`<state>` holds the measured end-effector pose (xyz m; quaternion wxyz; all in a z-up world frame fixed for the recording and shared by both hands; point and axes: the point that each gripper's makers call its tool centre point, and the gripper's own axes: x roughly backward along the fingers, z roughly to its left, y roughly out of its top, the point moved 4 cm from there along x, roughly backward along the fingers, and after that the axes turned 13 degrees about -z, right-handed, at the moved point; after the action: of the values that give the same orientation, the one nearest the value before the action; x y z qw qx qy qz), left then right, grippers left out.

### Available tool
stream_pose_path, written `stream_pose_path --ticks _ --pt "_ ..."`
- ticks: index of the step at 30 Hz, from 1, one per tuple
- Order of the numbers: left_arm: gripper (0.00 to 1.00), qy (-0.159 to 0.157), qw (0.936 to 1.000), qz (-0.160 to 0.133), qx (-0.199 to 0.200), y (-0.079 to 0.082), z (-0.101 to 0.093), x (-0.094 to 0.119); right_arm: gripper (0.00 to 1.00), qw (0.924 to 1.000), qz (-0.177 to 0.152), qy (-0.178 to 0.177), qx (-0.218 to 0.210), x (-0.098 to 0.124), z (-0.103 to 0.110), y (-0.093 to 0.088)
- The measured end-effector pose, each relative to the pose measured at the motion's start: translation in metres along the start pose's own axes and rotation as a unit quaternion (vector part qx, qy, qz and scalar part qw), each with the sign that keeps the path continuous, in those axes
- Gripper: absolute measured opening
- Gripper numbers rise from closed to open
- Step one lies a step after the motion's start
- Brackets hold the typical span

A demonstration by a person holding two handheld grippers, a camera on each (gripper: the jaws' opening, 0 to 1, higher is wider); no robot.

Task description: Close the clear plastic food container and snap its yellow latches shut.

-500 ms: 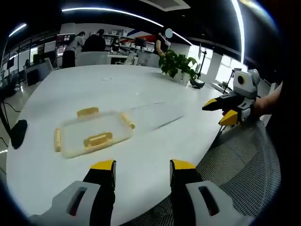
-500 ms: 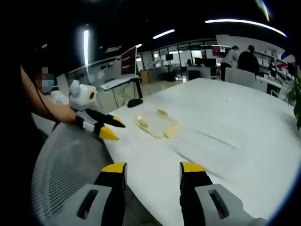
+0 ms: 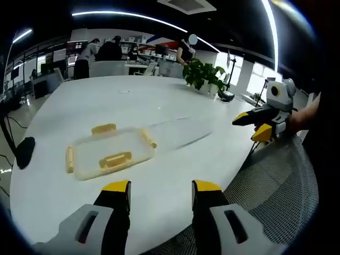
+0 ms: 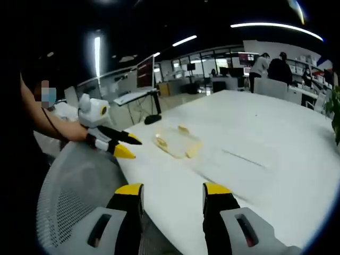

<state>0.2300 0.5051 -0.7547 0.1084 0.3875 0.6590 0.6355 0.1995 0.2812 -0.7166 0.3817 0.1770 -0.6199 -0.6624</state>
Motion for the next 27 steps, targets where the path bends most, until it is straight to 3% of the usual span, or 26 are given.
stream_pose_path --ticks 17,22,27 --pt "0.46 0.009 0.9998 -0.018 -0.004 0.009 0.003 0.001 0.41 0.999 -0.007 0.036 0.027 -0.005 0.013 0.008" --pt "0.46 0.019 0.999 -0.006 -0.041 0.008 0.006 0.001 0.43 0.9982 -0.033 0.044 0.022 -0.011 0.015 0.018" --pt "0.51 0.016 0.9993 -0.032 0.001 0.015 0.005 0.001 0.44 0.9976 -0.055 0.041 -0.007 -0.03 0.018 0.027"
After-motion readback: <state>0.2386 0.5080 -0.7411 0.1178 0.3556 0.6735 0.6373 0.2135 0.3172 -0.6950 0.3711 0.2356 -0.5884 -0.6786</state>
